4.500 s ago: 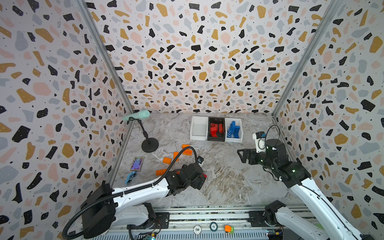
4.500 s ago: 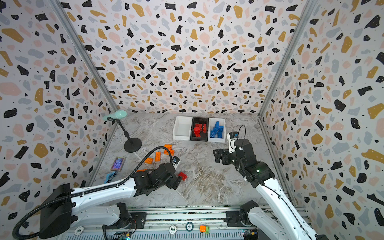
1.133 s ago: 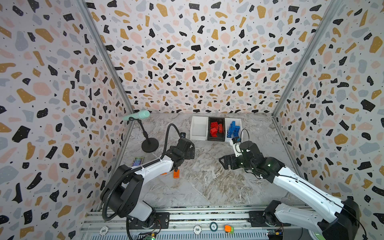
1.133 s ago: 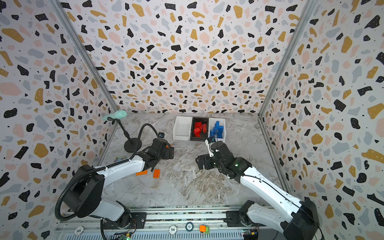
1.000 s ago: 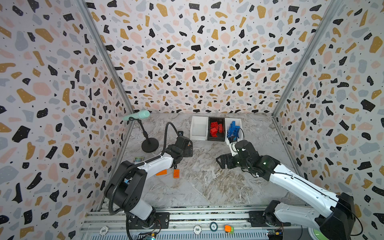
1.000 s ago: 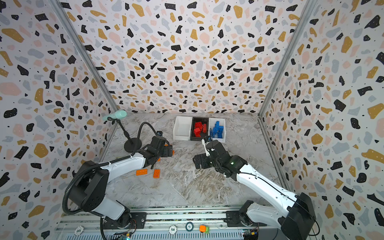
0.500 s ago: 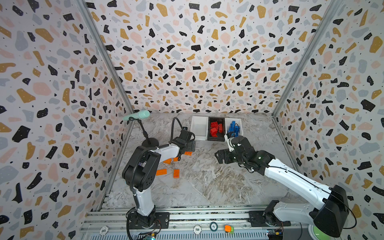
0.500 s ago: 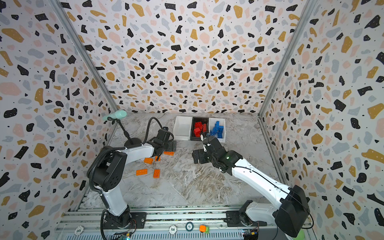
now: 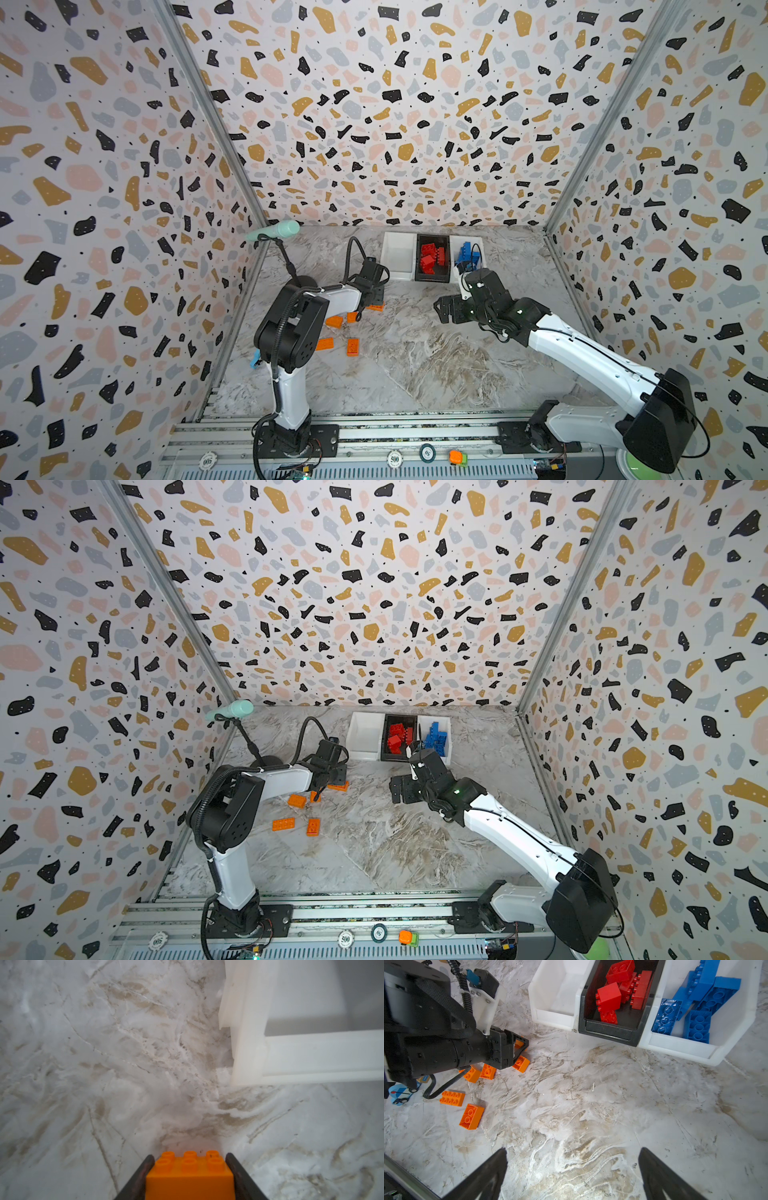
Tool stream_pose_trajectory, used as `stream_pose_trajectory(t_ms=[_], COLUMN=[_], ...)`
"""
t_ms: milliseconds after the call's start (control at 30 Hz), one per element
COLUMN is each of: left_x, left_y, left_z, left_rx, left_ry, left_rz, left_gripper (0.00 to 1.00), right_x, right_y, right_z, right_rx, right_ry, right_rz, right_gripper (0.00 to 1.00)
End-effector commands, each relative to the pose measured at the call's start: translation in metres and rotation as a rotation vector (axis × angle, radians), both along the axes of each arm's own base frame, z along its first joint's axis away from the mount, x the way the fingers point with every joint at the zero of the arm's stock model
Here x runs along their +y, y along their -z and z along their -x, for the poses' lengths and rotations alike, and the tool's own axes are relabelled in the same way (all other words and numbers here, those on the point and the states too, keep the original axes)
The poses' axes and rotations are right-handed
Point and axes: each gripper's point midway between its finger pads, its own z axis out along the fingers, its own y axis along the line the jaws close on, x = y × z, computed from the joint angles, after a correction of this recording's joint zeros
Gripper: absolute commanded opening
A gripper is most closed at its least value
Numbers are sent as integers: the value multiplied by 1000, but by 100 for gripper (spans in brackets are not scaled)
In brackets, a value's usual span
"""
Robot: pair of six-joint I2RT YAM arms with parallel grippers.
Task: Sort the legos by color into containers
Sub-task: 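Move the left gripper down to the orange bricks and grasp one, then carry the orange brick with the left gripper into the empty white bin and release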
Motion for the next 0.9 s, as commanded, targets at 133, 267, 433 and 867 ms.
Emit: stream_pose_trajectory(t_ms=[133,267,433,867], left_x=[-3,-4,-13,-88], left_y=[-24,-44,-89,-136], left_z=[-14,-15,-22,-94], left_rx=[-40,-58,-123,-215], left_ry=[-11,-20,-17,52], left_rz=[18,32,100,172], left_gripper=[39,39,39,44], right_x=[-4,-5,-7,-30], right_y=[-19,-21,-19,-15], right_z=[-3,-3,-2,-2], right_rx=[-43,-50,-51,-52], right_ry=[7,3,0,44], right_rz=[-22,-27,-34,-55], right_gripper=[99,99,99,99])
